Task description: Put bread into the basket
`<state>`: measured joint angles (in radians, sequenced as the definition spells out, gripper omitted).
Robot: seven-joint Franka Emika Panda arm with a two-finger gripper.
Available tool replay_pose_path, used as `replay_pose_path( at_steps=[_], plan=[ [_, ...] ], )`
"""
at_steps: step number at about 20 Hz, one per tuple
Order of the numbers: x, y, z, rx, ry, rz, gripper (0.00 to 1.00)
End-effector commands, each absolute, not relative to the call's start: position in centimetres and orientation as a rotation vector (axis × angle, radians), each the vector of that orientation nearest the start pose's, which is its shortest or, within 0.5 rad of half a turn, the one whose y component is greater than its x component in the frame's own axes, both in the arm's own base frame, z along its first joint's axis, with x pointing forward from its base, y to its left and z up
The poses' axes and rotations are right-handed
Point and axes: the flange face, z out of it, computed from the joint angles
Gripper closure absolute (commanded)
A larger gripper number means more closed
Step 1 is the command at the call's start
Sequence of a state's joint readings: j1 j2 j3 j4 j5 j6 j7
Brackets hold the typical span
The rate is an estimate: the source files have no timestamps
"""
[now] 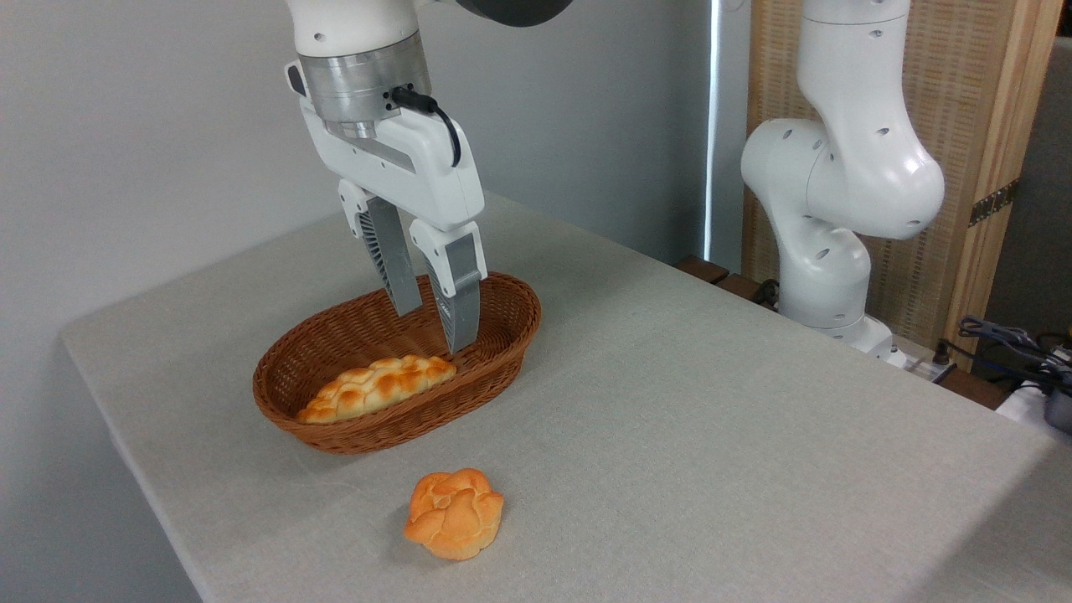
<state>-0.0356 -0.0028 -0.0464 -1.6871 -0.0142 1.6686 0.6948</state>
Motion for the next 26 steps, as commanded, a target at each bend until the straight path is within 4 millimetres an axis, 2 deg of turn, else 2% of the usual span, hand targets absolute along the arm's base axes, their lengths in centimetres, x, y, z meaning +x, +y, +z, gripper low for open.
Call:
replay_pose_path(
  at_steps=[1,17,20,21,23,26],
  plan=[
    [55.7,-4.8,58.4,-2.93,1.208,-0.017,0.0],
    [56.0,-4.5,58.1,-2.934,1.183,-0.039,0.0],
    [56.3,-3.7,56.4,-2.935,1.16,-0.066,0.0],
    [56.5,-2.8,55.7,-2.939,1.132,-0.091,0.0],
    [56.7,-1.7,53.1,-2.933,1.102,-0.129,0.0],
    [56.6,-1.6,48.4,-2.919,1.092,-0.179,0.0]
  ],
)
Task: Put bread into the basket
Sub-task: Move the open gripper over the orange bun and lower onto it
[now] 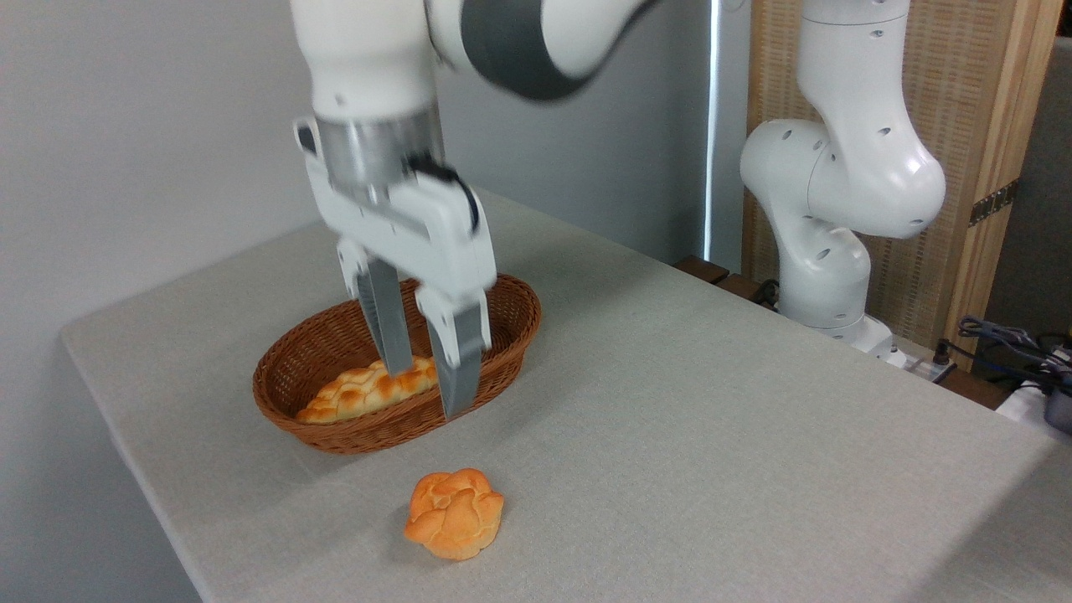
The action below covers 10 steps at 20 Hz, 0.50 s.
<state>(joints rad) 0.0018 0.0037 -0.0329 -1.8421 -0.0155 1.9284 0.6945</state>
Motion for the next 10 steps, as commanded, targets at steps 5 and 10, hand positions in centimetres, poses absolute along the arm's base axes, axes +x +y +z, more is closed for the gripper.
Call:
replay_pose_path(
  at_steps=[5,10],
  plan=[
    [56.9,-0.1,45.9,-2.911,1.058,-0.228,0.0],
    [58.1,0.7,43.7,-2.889,1.053,-0.247,0.0]
  ],
)
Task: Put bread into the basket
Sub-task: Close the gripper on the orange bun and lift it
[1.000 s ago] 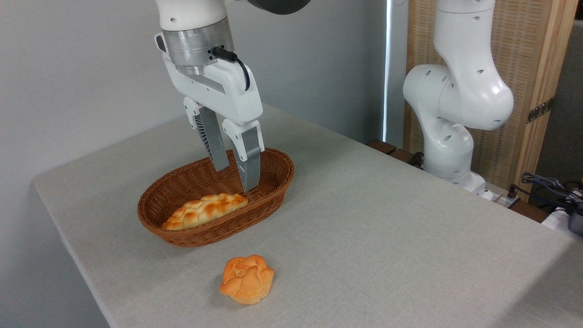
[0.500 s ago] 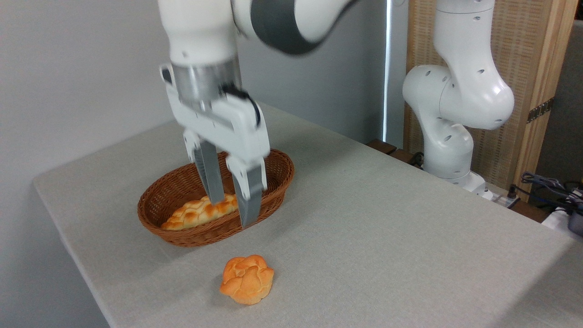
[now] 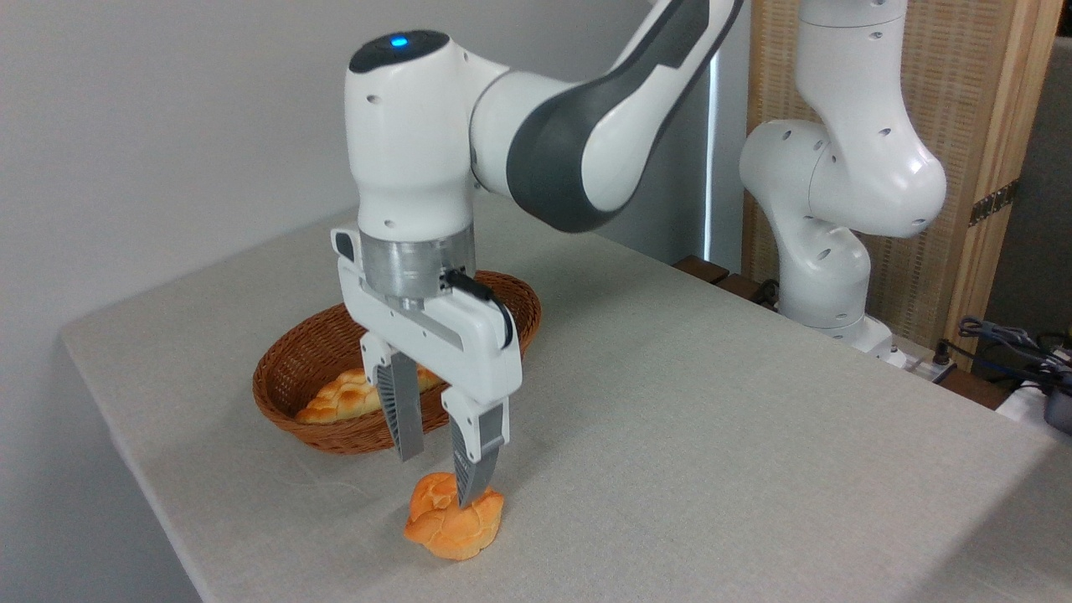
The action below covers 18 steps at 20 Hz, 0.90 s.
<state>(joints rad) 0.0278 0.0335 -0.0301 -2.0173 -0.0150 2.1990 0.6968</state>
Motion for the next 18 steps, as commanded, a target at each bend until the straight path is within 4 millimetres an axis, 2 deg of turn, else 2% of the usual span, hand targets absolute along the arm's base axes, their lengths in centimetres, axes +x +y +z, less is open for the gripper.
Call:
replay_pose_path(
  at_steps=[1,3,5,6,7,8,9,12,13,18],
  plan=[
    [58.3,0.8,43.0,-2.884,1.059,-0.227,0.0],
    [58.4,0.9,41.9,-2.878,1.07,-0.195,0.0],
    [58.2,0.9,41.5,-2.88,1.078,-0.181,0.19],
    [58.1,0.9,41.4,-2.877,1.087,-0.179,0.36],
    [58.1,1.0,41.4,-2.875,1.089,-0.178,0.45],
    [58.1,0.9,41.4,-2.871,1.1,-0.178,0.58],
    [58.1,0.9,41.3,-2.87,1.104,-0.176,0.63],
    [58.1,0.9,41.3,-2.869,1.109,-0.174,0.88],
    [58.1,0.8,41.4,-2.867,1.111,-0.176,0.92],
    [58.2,0.8,42.4,-2.883,1.087,-0.201,0.92]
  ],
)
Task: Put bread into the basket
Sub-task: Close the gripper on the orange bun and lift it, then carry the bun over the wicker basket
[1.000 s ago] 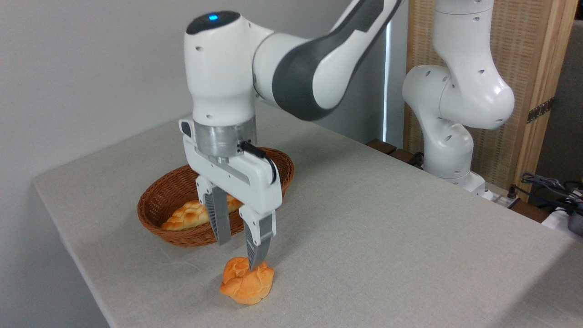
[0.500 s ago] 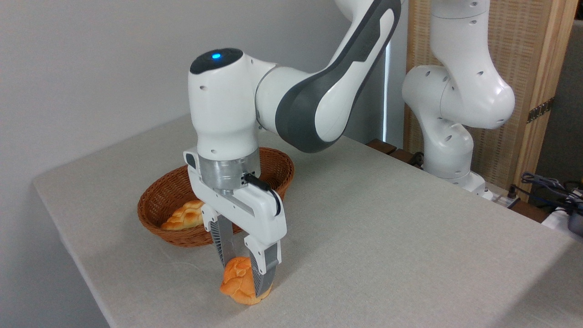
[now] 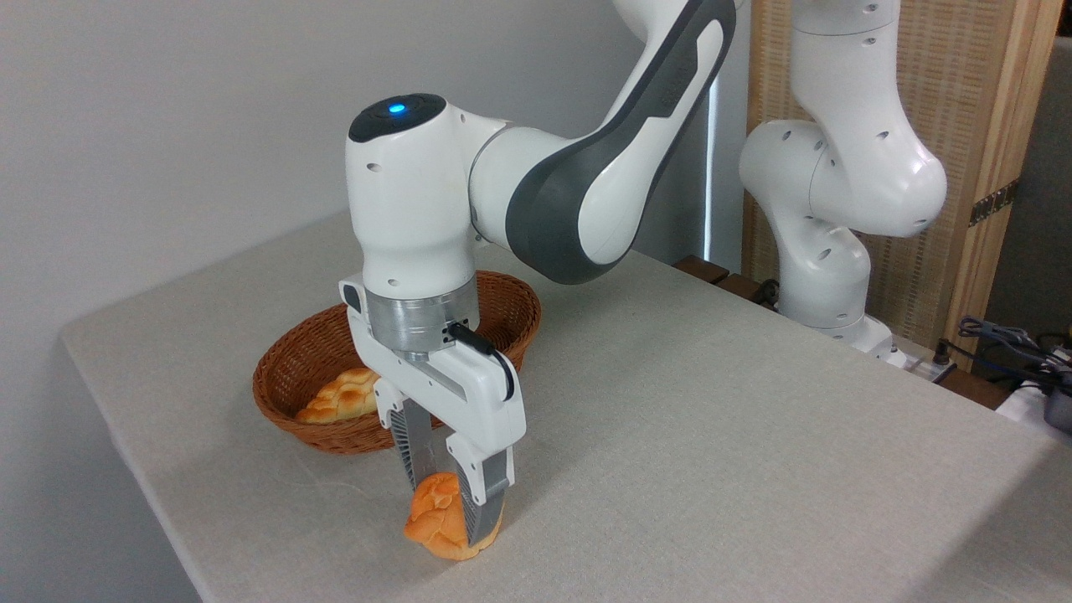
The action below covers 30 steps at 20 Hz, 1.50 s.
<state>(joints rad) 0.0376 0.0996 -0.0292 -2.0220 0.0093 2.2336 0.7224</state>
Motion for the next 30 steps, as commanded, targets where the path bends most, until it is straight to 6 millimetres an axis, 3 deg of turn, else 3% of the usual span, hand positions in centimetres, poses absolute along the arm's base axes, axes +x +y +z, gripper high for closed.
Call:
replay_pose_path(
  at_steps=[1,6,12,15,19,21,23,24,27,30],
  plan=[
    [58.2,0.8,42.5,-2.884,1.085,-0.201,0.92],
    [58.2,0.8,42.9,-2.9,1.072,-0.201,0.96],
    [59.1,0.2,49.2,-3.024,1.057,-0.16,0.95],
    [58.2,-1.7,51.3,-3.066,1.093,-0.12,0.94],
    [57.1,-7.2,51.9,-3.065,1.145,-0.08,0.86],
    [56.6,-10.7,51.9,-3.069,1.145,-0.067,0.67],
    [56.2,-12.4,51.9,-3.057,1.181,-0.064,0.49],
    [56.1,-13.0,51.8,-3.058,1.183,-0.06,0.23],
    [55.9,-13.8,51.8,-3.075,1.137,-0.053,0.03],
    [55.7,-14.6,51.7,-3.064,1.163,-0.048,0.0]
  ],
)
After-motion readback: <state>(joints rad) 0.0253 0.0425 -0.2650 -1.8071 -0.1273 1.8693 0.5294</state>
